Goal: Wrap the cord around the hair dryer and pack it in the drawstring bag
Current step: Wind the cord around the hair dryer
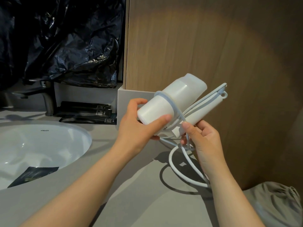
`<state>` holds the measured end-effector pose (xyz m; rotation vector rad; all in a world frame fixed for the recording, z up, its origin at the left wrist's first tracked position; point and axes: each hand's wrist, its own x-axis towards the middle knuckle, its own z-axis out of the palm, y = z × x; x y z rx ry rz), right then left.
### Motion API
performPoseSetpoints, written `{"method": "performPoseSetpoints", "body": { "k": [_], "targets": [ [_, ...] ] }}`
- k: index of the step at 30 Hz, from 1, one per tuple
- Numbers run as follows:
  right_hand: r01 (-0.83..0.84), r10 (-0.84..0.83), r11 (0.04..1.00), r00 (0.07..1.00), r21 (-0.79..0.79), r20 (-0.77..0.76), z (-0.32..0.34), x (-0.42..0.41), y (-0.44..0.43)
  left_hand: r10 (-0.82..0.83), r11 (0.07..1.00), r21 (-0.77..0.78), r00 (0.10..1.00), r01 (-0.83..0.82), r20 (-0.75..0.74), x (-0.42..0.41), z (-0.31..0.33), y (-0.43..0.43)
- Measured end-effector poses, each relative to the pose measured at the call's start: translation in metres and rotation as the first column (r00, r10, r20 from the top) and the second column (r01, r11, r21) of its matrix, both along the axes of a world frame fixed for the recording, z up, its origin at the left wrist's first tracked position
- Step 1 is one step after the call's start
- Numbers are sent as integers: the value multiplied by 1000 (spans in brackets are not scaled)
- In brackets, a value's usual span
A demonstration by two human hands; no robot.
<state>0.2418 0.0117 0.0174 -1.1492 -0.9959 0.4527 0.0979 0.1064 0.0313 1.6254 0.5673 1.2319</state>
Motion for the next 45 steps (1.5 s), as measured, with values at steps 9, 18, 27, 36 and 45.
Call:
{"method": "performPoseSetpoints", "body": {
  "k": [9,18,27,36,45],
  "targets": [
    [-113,115,992,993,-53,22,2,5,-6,-40,990,-132,998,45,47,0,-3,5],
    [-48,48,998,999,-27,14,1,1,-4,110,979,192,960,-60,-259,-2,-6,11],
    [-99,107,991,991,-90,84,1,-2,-3,61,971,238,917,38,-393,-7,-8,20],
    [-213,230,964,968,-161,97,-1,-2,-5,-107,994,-24,908,106,-405,-11,-16,31],
    [8,5,997,987,-81,162,-1,5,-9,-6,991,-129,963,-30,-269,-3,-14,31]
  ]
}}
